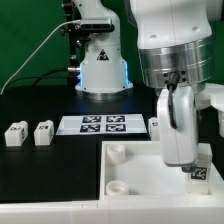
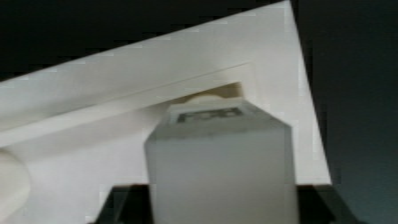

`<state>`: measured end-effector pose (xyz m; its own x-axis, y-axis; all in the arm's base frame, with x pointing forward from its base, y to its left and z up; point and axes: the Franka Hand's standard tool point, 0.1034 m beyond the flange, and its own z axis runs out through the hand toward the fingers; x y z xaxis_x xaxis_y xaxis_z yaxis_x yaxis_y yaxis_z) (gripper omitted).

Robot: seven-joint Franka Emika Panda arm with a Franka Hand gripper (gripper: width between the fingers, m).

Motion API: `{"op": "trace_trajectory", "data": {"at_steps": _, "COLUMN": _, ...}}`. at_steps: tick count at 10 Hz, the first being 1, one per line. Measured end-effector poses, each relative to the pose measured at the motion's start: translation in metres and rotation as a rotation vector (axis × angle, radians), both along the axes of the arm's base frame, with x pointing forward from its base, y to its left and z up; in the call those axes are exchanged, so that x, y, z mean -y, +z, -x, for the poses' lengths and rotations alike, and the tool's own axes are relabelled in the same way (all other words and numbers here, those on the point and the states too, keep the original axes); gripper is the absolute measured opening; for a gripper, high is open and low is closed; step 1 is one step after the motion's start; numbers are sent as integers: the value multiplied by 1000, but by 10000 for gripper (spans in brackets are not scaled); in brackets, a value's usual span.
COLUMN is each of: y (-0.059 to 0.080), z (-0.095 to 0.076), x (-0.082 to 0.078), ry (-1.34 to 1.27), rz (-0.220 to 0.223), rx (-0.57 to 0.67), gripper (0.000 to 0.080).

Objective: Assemble one leg

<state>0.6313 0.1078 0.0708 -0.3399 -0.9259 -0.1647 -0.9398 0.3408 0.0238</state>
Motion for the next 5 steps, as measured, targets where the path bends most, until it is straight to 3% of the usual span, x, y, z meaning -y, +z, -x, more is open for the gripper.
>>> {"op": "trace_trajectory", "data": {"at_steps": 1, "y": 0, "z": 0, "x": 0, "ry": 31, "rz": 2, "rx": 4, "gripper": 297}}
{"op": "trace_trajectory", "data": {"at_steps": 2, "y": -2, "z": 1, "x": 0, "ry": 31, "rz": 0, "rx": 2, "gripper": 476}}
{"op": "trace_trajectory", "data": {"at_steps": 3, "y": -2, "z": 1, "x": -1, "ry": 33, "rz": 0, "rx": 2, "gripper": 476}}
{"op": "trace_trajectory", "data": {"at_steps": 4, "y": -1, "z": 1, "x": -1, "ry": 85, "rz": 1, "rx": 11, "gripper": 591}}
{"op": "trace_trajectory", "data": {"at_steps": 5, "y": 6, "z": 2, "x": -5, "ry": 91, "rz": -11, "rx": 33, "gripper": 637}}
